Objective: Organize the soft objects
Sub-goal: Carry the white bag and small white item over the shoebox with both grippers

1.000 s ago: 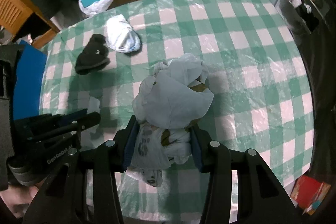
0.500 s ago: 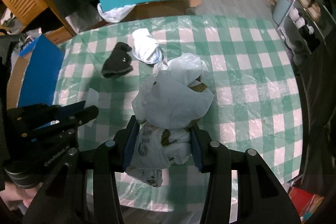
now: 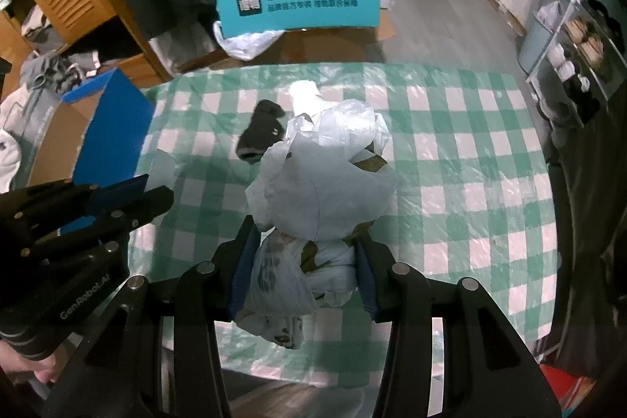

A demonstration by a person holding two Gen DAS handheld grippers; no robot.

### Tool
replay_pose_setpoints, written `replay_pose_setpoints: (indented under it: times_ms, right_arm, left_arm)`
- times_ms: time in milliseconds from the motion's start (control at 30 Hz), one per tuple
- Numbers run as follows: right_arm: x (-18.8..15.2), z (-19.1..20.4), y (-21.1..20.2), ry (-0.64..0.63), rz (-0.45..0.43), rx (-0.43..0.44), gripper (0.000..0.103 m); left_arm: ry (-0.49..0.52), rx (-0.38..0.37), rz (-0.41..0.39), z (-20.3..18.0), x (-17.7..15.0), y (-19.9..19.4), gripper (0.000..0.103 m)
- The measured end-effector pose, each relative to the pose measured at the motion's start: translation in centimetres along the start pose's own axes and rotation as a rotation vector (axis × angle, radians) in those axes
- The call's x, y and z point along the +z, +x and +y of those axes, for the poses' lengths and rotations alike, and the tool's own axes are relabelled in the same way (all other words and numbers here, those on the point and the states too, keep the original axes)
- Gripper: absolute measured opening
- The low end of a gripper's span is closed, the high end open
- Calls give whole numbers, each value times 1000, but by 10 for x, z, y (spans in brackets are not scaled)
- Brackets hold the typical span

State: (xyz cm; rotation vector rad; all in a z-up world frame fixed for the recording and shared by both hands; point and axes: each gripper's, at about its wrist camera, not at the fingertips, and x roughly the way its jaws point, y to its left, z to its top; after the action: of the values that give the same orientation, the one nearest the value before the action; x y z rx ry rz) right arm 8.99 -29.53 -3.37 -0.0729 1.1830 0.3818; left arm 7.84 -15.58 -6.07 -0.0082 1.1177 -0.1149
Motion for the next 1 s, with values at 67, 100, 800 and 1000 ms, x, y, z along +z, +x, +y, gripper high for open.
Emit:
replay_pose_setpoints:
  times_ms: [67, 100, 800, 1000]
  right_arm:
    - [1, 6, -4, -10, -7, 3, 45]
    - [1, 8, -5, -14, -10, 5, 45]
    - [20, 74, -21, -86, -43, 101, 44]
    - [28, 96, -21, -104, -53, 128, 44]
  left_arm:
    - [-4, 0, -9, 4, -1, -4, 14]
    - [-4, 3, -13, 6, -2, -7, 14]
    - [-57, 43, -103, 67, -21, -56, 14]
    - [-81, 57, -121, 88, -28, -67, 14]
